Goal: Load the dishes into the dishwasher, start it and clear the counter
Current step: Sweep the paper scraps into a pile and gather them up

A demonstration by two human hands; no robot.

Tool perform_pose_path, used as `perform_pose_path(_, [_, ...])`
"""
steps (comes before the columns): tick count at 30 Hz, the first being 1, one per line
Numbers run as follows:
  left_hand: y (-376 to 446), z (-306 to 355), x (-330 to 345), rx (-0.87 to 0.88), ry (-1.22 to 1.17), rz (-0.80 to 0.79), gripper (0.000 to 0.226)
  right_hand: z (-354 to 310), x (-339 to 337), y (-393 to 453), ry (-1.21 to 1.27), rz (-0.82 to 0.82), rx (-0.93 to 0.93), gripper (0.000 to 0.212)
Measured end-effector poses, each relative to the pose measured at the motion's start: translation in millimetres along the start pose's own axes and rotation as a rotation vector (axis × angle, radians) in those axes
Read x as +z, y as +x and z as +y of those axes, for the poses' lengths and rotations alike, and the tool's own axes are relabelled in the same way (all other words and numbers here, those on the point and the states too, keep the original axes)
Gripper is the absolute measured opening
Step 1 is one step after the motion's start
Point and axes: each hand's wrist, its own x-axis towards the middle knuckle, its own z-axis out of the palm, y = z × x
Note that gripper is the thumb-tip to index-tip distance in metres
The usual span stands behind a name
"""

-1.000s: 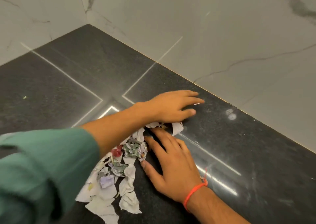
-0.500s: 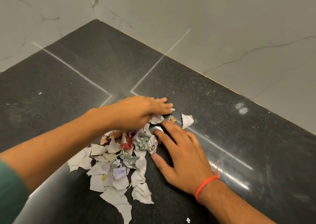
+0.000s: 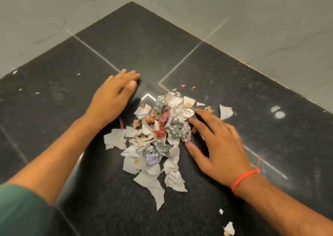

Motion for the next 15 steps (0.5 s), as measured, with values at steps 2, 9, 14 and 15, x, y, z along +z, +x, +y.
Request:
perform_pose_path(2, [-1.7,13.7,16.8,0.110,0.098,-0.082,0.054,0.1,0.2,-0.4,-0.005,0.013,-0.005,0.060])
perform_pose_path(9, [-15.9,55.3,62.9,0.301,0.097,-0.150,0.050,-1.2,0.6,1.1,-0.030,0.044,-0.019,0.060])
perform_pose_path(14, [-18.2,58.4,64.6,0.270,0.077,-0.119,0.048,-2.3,-0.2,-0.3,0.007,0.062,-0.040,0.061])
perform_pose_path(15, [-18.5,58.9,64.1,0.267,0.087,-0.121,0.047,-2.3,-0.7,-0.2,0.022,0.065,-0.041,0.061])
